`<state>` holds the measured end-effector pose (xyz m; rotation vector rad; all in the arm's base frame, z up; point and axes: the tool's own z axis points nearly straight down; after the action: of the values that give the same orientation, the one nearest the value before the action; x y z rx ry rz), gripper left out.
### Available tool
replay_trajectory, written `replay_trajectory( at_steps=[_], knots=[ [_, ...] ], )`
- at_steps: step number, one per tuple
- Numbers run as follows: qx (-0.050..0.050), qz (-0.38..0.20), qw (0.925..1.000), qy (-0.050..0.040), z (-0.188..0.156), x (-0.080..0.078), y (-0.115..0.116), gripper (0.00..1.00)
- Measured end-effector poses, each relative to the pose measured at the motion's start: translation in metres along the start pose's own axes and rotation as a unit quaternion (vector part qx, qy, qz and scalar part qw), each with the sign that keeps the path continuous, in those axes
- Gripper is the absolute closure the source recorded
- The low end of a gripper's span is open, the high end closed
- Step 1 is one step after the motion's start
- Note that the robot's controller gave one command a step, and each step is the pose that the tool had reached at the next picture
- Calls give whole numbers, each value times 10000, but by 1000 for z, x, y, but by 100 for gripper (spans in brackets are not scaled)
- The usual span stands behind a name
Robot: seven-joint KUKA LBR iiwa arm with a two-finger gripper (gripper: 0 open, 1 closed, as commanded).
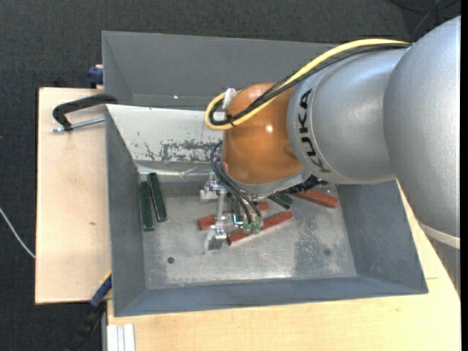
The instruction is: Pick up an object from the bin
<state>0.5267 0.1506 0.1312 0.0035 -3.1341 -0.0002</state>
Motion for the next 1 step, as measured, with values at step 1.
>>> replay_trajectory(
  at_steps=[1],
  knots=[
    [-7, 7, 10000, -41, -4, -2, -1, 0]
  ],
)
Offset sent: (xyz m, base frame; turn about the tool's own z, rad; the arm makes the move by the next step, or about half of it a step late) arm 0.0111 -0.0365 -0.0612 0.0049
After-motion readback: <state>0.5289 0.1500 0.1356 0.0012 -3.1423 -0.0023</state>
